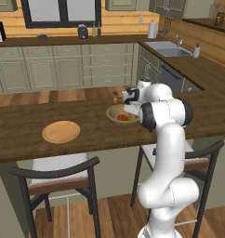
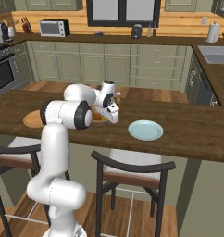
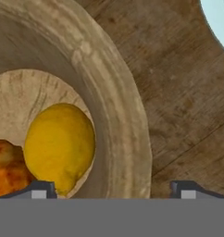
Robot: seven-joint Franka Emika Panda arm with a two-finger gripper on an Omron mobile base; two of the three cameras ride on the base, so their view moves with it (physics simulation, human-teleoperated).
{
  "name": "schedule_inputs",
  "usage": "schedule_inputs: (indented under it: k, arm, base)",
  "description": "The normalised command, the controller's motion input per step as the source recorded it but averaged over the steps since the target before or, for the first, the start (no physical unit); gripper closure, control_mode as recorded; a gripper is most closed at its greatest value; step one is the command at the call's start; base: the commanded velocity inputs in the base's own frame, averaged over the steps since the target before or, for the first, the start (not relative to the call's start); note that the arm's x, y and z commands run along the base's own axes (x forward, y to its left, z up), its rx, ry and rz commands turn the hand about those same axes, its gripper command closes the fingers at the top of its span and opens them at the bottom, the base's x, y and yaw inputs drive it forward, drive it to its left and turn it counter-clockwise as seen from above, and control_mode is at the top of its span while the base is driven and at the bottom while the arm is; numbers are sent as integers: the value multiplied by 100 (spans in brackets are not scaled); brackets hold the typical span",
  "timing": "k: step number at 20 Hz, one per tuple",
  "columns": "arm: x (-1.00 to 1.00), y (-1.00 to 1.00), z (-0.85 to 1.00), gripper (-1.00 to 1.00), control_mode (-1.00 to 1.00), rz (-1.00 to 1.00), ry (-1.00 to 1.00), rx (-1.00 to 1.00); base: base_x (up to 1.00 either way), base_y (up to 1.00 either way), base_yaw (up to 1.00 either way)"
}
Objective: Pick the chicken drumstick and lemon from their plates and place them in the bowl. Then put the bowl in the fridge.
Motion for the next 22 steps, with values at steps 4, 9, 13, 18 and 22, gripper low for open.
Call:
schedule_inputs:
  k: [4, 9, 13, 18, 22]
  arm:
    - [1, 0, -28, -100, -100, -3, -1, 0]
    - [0, 0, -43, -100, -100, -3, -8, 0]
    - [-12, 0, -23, -100, -100, -4, -16, 0]
    - [-34, 0, -5, -100, -100, -3, -16, 0]
    - [-19, 1, 0, -100, -100, -3, -9, 0]
  base:
    - [0, 0, 0]
    - [0, 0, 0]
    - [0, 0, 0]
    - [0, 0, 0]
    - [0, 0, 0]
